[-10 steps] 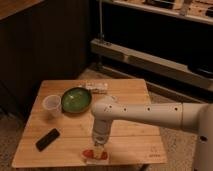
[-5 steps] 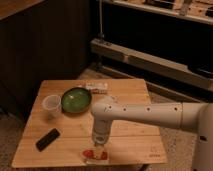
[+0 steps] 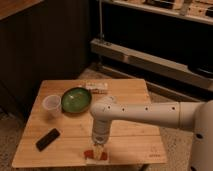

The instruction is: Place the pepper on the white sponge

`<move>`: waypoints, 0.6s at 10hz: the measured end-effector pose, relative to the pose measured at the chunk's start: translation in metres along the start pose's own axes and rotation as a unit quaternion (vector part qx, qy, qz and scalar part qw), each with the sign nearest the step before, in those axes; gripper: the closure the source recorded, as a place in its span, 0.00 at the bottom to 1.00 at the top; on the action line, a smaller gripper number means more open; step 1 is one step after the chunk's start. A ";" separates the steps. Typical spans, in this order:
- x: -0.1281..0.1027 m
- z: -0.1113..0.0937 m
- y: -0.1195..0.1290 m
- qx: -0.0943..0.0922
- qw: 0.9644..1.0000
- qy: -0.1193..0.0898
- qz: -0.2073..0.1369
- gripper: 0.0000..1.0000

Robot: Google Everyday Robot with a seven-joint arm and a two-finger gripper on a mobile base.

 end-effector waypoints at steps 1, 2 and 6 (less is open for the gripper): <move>0.000 0.000 0.001 -0.002 1.000 0.000 0.001 0.20; 0.000 -0.001 0.001 -0.005 1.000 0.001 0.002 0.20; 0.000 -0.006 -0.001 -0.024 1.000 0.002 0.009 0.20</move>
